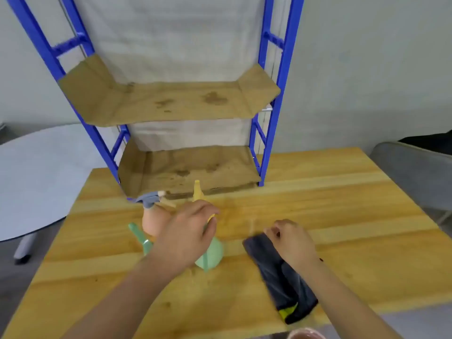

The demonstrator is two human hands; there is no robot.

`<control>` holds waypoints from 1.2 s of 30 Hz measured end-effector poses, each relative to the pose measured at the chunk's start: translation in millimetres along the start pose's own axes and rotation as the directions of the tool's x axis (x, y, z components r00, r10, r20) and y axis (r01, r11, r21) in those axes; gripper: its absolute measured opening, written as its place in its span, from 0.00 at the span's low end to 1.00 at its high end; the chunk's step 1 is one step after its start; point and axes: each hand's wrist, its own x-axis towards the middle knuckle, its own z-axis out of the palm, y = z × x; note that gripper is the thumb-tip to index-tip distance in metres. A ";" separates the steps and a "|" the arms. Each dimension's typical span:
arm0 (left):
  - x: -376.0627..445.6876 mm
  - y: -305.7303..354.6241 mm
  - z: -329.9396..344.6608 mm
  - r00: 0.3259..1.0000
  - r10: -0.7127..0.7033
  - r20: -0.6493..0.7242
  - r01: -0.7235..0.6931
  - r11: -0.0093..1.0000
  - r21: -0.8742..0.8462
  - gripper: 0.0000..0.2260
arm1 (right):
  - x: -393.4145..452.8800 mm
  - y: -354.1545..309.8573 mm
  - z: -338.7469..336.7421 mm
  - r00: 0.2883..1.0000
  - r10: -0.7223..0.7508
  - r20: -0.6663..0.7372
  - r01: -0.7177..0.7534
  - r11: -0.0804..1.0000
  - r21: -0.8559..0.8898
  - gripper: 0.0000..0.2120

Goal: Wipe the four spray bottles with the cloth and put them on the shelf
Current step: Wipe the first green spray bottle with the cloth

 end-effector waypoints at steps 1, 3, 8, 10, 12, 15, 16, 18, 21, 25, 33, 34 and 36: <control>-1.2 -0.3 5.2 0.998 0.017 -0.062 -0.015 0.999 0.034 0.09 | -2.7 4.8 9.4 1.000 0.019 0.001 -0.019 0.995 -0.095 0.16; -2.6 5.3 10.8 0.987 -0.013 -0.157 0.036 0.990 0.139 0.06 | -4.5 11.1 26.9 0.991 0.116 0.069 -0.096 0.967 -0.237 0.24; -12.4 20.7 18.8 0.968 -0.149 -0.204 0.188 0.964 0.190 0.15 | -15.9 8.8 59.9 0.989 0.123 0.087 -0.092 0.951 -0.294 0.33; -16.8 24.6 17.6 0.966 -0.195 -0.169 0.229 0.951 0.207 0.19 | -21.6 5.7 67.4 0.996 0.079 0.042 -0.067 0.968 -0.242 0.32; -25.3 34.5 13.7 0.964 -0.182 -0.195 0.225 0.948 0.225 0.19 | -31.4 0.4 73.0 0.999 0.038 0.029 -0.032 0.981 -0.191 0.30; -43.5 46.1 8.7 0.951 -0.051 -0.305 0.121 0.969 0.216 0.16 | -51.5 -10.0 77.4 0.998 -0.038 0.051 0.046 0.986 -0.161 0.28; -50.9 49.6 8.1 0.941 -0.011 -0.338 0.083 0.976 0.200 0.15 | -56.4 -11.3 77.3 0.997 -0.059 0.048 0.065 0.989 -0.134 0.27; -65.7 57.1 7.9 0.926 0.069 -0.371 0.002 0.982 0.189 0.13 | -66.8 -10.8 70.5 0.996 -0.094 -0.003 0.094 0.994 -0.064 0.25; -84.3 68.3 10.4 0.924 0.110 -0.365 -0.080 0.992 0.096 0.10 | -86.5 -7.5 44.3 0.987 -0.118 -0.113 0.138 0.970 0.198 0.22; -89.3 79.8 14.2 0.980 0.097 -0.174 -0.116 0.988 -0.104 0.16 | -120.3 -16.6 -15.4 0.962 -0.113 -0.249 0.235 0.809 0.538 0.19; -67.7 111.3 9.9 0.989 0.073 0.126 -0.011 0.899 -0.437 0.44 | -163.1 -40.2 -87.3 0.889 -0.253 -0.383 0.456 0.581 0.674 0.20; -65.6 111.4 8.6 0.991 0.064 0.120 0.002 0.873 -0.488 0.43 | -163.8 -40.2 -90.5 0.883 -0.254 -0.395 0.465 0.587 0.662 0.21; -64.4 110.9 5.4 0.995 0.049 0.093 0.010 0.838 -0.546 0.37 | -164.6 -37.6 -94.7 0.884 -0.260 -0.388 0.464 0.583 0.666 0.24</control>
